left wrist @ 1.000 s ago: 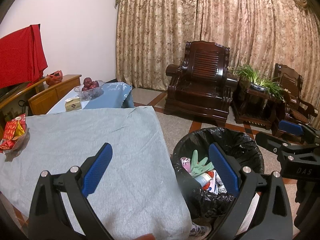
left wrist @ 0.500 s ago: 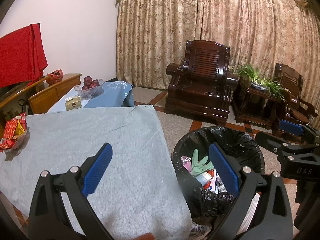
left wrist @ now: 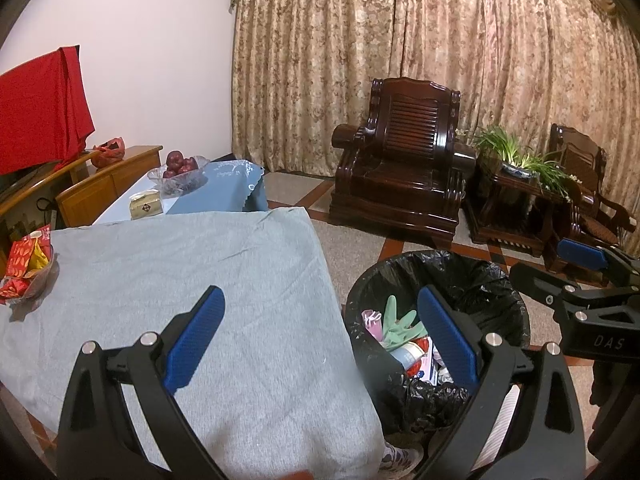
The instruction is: Collect trash
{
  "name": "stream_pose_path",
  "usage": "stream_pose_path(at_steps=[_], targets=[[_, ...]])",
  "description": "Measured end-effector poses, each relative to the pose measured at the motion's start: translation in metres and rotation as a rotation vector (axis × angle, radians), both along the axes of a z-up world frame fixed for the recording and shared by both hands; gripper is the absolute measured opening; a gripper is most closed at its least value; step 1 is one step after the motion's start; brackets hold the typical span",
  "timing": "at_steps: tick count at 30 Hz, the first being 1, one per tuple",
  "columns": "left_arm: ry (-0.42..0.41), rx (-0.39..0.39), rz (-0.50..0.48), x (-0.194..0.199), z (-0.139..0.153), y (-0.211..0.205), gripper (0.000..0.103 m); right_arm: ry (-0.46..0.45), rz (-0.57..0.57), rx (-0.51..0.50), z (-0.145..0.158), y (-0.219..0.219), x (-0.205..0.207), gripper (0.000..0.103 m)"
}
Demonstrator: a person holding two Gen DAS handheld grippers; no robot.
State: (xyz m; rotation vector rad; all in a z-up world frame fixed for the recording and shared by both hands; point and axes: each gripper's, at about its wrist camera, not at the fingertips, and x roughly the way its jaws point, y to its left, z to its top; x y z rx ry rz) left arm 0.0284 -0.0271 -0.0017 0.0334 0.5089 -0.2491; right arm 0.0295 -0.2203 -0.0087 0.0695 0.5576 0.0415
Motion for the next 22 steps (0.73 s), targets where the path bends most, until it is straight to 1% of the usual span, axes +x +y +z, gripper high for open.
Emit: stream_pose_path(at_steps=[11, 22], targets=[[0.025, -0.007, 0.006, -0.005, -0.011, 0.009, 0.094, 0.005, -0.001, 0.000, -0.002, 0.000, -0.001, 0.097], [0.032, 0.001, 0.004, -0.003, -0.006, 0.006, 0.094, 0.007, -0.001, 0.002, -0.003, 0.000, -0.001, 0.097]])
